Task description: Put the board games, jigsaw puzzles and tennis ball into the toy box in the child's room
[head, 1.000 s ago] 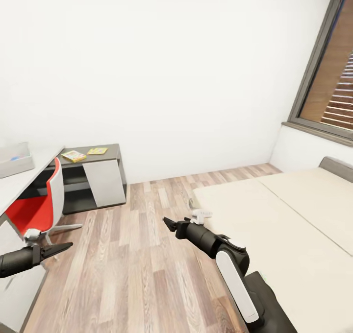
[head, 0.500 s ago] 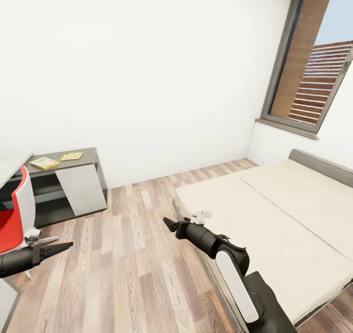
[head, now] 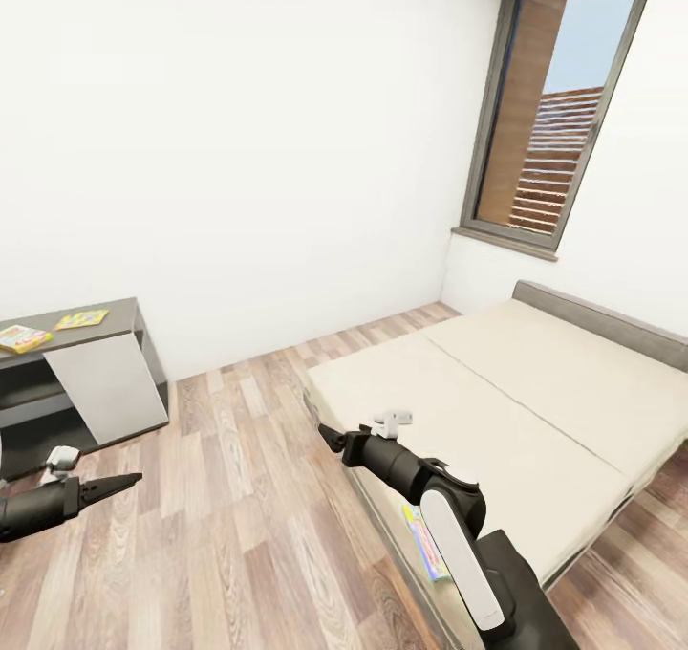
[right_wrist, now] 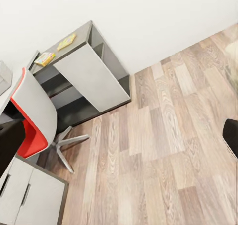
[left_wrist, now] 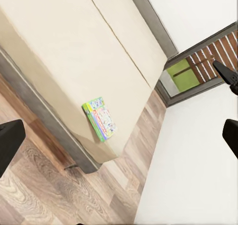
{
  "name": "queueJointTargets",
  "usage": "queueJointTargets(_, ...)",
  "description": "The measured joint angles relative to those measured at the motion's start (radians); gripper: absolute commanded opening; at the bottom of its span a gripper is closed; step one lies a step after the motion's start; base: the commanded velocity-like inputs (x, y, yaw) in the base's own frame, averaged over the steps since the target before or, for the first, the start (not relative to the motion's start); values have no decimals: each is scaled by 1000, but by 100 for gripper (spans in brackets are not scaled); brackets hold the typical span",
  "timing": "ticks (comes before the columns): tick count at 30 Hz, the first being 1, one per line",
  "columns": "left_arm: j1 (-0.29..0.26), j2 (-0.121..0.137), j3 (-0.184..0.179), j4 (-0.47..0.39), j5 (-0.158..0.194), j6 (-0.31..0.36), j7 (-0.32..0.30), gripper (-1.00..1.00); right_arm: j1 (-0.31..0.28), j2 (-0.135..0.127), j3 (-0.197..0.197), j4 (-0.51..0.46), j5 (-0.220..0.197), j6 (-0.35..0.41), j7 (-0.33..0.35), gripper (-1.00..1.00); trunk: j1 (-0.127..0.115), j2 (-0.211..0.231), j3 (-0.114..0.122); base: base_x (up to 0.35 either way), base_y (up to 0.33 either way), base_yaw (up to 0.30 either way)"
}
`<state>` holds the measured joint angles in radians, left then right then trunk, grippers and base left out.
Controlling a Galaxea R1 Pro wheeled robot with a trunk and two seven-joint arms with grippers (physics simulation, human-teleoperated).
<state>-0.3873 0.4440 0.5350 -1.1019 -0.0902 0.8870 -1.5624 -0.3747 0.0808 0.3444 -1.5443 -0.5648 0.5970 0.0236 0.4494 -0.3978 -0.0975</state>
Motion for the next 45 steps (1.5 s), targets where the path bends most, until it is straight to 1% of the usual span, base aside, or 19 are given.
queueJointTargets(9, 0, 1, 0, 0, -1, 0, 0, 100, 0, 0, 0, 0, 1, 0, 0, 100, 0, 0, 0, 0, 5, -279)
queueJointTargets(16, 0, 1, 0, 0, 0, 0, 0, 100, 0, 0, 0, 0, 1, -1, 0, 100, 0, 0, 0, 0, 99, -279)
queueJointTargets(37, 0, 1, 0, 0, 0, 0, 0, 100, 0, 0, 0, 0, 1, 0, 0, 100, 0, 0, 0, 0, 257, -279)
queueJointTargets(45, 0, 1, 0, 0, 0, 0, 0, 100, 0, 0, 0, 0, 1, -1, 0, 100, 0, 0, 0, 0, 86, -279)
